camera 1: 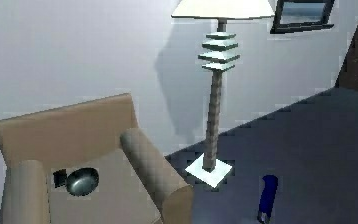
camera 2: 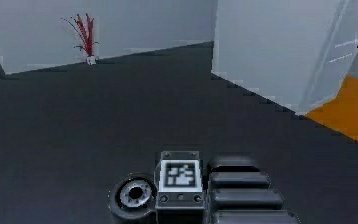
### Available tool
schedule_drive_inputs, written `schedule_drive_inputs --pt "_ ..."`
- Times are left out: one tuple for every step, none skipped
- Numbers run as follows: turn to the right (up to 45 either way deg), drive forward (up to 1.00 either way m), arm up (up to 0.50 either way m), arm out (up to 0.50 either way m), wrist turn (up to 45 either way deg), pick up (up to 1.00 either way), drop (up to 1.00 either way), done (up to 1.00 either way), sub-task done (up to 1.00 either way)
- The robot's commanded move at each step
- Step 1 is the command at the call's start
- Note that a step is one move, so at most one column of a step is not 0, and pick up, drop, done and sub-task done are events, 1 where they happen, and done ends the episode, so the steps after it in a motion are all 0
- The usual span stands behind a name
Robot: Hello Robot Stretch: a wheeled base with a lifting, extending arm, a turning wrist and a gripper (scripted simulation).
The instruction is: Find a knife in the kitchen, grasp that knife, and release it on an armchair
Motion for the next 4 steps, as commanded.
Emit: schedule_drive_inputs --pt "-9.0 0.0 0.0 0.0 0.0 0.0 0.0 0.0 0.0" --pt "45.0 0.0 0.0 0.0 0.0 0.0 0.0 0.0 0.0" --pt "9.0 0.0 0.0 0.0 0.0 0.0 0.0 0.0 0.0" --pt "-45.0 0.0 0.0 0.0 0.0 0.0 0.0 0.0 0.0"
